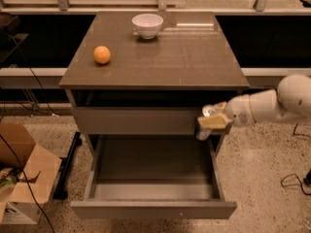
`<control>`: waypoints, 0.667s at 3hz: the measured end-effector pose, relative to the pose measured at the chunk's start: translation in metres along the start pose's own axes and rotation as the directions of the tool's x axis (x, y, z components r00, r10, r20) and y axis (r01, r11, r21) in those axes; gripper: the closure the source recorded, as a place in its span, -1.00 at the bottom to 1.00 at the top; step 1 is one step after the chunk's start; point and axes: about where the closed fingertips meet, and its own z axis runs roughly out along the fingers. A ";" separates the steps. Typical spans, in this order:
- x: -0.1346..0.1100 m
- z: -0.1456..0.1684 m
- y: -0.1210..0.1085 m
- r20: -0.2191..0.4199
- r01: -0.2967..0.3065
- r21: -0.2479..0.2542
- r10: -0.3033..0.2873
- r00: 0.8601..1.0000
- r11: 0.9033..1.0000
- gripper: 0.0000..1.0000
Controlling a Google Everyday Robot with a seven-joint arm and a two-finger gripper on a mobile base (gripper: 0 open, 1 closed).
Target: Pick redbull can from middle drawer and place on counter
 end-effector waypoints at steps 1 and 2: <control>-0.063 -0.077 0.022 -0.004 0.116 0.003 -0.116 0.993 0.993 1.00; -0.122 -0.135 0.030 -0.032 0.228 0.036 -0.227 0.973 0.973 1.00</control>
Offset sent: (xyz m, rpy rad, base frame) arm -0.0013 -0.0673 0.2908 -0.1929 -0.3188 0.1362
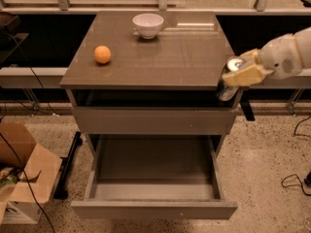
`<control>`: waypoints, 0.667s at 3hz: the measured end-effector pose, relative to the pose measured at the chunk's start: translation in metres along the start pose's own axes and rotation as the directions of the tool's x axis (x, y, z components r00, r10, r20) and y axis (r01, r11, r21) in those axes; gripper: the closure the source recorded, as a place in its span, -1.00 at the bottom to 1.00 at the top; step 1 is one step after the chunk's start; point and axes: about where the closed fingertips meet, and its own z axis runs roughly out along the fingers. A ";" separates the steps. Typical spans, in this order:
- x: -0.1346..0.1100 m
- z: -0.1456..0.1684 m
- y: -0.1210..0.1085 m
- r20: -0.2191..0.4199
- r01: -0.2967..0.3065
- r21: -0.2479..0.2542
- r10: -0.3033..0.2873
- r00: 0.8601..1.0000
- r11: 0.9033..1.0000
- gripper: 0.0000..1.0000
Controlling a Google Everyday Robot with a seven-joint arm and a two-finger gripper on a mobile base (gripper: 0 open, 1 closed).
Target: Pick redbull can from middle drawer and place on counter
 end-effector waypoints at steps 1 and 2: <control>-0.037 -0.023 -0.033 -0.025 0.058 0.062 -0.057 0.998 0.996 1.00; -0.064 -0.015 -0.074 -0.034 0.086 0.129 -0.082 0.996 0.988 1.00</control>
Offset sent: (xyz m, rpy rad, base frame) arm 0.1449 -0.0061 0.0871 -0.1179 -0.2050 -0.1193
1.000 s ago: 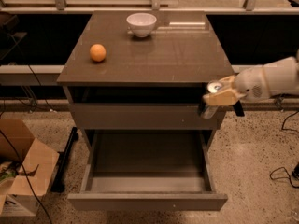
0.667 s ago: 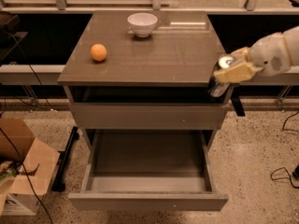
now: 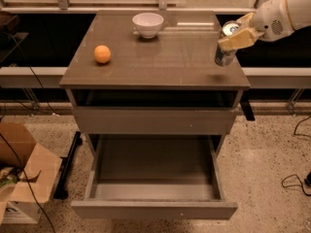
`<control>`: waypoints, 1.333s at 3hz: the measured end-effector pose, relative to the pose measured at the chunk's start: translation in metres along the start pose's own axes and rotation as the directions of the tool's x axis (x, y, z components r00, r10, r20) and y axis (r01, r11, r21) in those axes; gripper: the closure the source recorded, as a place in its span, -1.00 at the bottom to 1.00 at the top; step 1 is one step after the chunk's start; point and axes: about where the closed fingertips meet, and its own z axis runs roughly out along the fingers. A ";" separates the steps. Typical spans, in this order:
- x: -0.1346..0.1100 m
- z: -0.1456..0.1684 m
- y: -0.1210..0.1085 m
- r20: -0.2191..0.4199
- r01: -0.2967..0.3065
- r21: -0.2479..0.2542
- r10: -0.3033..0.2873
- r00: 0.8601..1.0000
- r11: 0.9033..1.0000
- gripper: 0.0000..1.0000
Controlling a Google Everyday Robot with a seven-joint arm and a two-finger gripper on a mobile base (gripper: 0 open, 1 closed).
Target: Pick redbull can from middle drawer and place on counter
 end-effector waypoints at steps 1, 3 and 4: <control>-0.010 0.033 -0.027 0.025 0.013 0.024 -0.013 1.000 1.000 1.00; -0.001 0.104 -0.044 0.119 0.039 0.075 -0.048 0.992 0.996 0.63; 0.009 0.125 -0.041 0.140 0.035 0.088 -0.048 0.989 0.996 0.17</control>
Offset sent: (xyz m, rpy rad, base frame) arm 0.0966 0.0603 -0.0635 0.0808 -0.1273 -0.0237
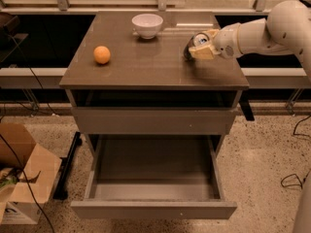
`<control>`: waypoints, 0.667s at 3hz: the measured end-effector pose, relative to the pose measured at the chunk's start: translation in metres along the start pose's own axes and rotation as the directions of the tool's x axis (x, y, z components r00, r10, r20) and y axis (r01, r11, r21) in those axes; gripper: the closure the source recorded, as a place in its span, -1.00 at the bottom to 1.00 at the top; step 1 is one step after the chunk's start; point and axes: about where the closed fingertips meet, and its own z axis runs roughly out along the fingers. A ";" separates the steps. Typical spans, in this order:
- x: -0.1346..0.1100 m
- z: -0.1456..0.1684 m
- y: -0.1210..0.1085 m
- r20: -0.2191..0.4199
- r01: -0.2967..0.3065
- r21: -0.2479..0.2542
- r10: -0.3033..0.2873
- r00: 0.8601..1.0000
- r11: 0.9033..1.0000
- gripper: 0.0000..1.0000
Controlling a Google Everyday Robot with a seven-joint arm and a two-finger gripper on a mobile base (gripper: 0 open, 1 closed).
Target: Pick redbull can from middle drawer and place on counter
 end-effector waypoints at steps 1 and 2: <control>-0.001 -0.001 0.000 0.000 0.000 0.000 0.000 1.000 1.000 -0.30; -0.001 -0.001 0.000 0.000 0.000 0.000 0.000 1.000 1.000 -0.77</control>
Offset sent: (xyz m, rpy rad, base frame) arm 0.0000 0.0000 0.0014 0.0000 0.0000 0.0000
